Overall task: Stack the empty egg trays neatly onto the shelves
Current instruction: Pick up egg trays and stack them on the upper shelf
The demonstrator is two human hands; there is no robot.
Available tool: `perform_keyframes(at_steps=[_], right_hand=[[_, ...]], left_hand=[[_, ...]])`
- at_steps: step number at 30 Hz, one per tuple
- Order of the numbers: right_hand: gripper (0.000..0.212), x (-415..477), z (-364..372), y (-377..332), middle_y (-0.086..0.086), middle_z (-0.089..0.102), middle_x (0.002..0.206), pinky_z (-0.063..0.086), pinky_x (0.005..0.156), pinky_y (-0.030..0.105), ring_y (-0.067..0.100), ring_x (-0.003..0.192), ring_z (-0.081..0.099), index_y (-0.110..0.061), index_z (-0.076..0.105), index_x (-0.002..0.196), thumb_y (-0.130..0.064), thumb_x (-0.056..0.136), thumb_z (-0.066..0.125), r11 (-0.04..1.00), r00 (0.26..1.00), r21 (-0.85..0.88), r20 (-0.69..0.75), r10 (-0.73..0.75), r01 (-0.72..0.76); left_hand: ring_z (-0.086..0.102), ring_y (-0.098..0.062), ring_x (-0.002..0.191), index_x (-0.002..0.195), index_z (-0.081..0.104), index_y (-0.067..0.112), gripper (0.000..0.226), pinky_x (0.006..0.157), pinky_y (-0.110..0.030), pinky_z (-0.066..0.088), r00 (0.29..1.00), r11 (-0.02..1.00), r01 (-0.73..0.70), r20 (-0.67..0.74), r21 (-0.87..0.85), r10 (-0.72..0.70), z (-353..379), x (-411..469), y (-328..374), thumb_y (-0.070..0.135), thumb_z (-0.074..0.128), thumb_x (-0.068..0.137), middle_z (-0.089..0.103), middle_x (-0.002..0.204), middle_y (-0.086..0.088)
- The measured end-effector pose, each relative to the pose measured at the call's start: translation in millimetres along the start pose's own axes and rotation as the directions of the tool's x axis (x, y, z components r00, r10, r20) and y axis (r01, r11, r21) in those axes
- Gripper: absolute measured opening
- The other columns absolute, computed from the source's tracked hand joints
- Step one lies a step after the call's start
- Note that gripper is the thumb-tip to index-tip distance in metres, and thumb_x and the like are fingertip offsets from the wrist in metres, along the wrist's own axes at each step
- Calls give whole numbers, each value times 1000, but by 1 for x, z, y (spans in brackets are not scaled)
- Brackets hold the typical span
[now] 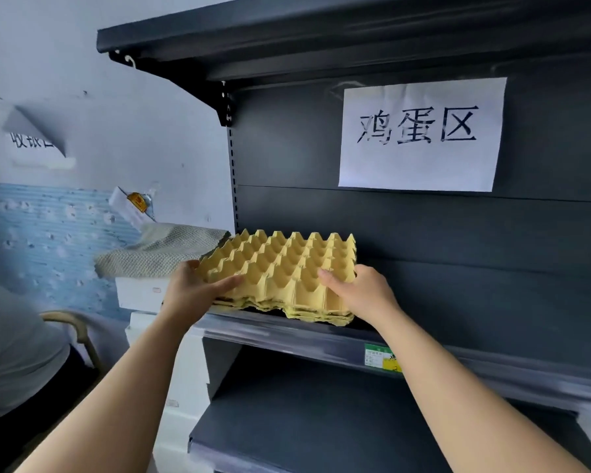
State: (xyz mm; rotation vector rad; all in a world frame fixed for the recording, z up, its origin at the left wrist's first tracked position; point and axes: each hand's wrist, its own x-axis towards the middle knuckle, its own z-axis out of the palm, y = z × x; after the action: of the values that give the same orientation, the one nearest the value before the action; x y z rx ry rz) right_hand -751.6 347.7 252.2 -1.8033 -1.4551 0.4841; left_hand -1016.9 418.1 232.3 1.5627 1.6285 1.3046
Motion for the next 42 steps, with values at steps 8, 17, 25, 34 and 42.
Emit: perform_keyframes(at_steps=[8, 17, 25, 34, 42], right_hand=[[71, -9, 4, -13, 8, 50, 136, 47, 91, 40, 27, 118, 53, -6, 50, 131, -62, 88, 50, 970, 995, -241, -94, -43, 19], [43, -74, -39, 16, 3, 58, 129, 43, 99, 34, 22, 117, 52, -11, 58, 127, -38, 95, 50, 831, 948, -541, -176, -264, 131], [26, -172, -112, 114, 3, 65, 98, 44, 85, 35, 26, 95, 57, -8, 65, 98, -28, 90, 51, 766, 945, -640, -286, -160, -64], [30, -300, -229, 257, 5, 68, 101, 48, 88, 38, 26, 98, 61, -9, 68, 100, -30, 87, 52, 739, 921, -594, -380, 90, -318], [33, -371, -319, 381, 8, 68, 108, 46, 92, 36, 26, 103, 61, -8, 68, 111, -30, 90, 54, 680, 860, -551, -444, 252, -484]], left_hand=[[41, -35, 125, 132, 52, 9, 89, 107, -43, 30, 974, 908, -202, -25, 367, 227, 3, -3, -3, 69, 64, 68, 51, 133, -15], [61, -38, 104, 118, 67, 10, 41, 87, -46, 49, 742, 633, -642, 140, 432, 656, 53, -90, 40, 34, 70, 84, 68, 118, -9], [65, -30, 87, 104, 72, 12, 40, 77, -40, 53, 572, 547, -819, 336, 175, 749, 149, -205, 74, 40, 52, 83, 71, 103, -3], [68, -27, 86, 100, 75, 13, 31, 78, -40, 53, 433, 515, -857, 500, -30, 750, 291, -372, 117, 35, 68, 80, 72, 99, 0], [67, -29, 74, 93, 74, 14, 29, 66, -38, 54, 266, 475, -866, 666, -152, 697, 425, -494, 155, 37, 70, 75, 71, 86, -1]])
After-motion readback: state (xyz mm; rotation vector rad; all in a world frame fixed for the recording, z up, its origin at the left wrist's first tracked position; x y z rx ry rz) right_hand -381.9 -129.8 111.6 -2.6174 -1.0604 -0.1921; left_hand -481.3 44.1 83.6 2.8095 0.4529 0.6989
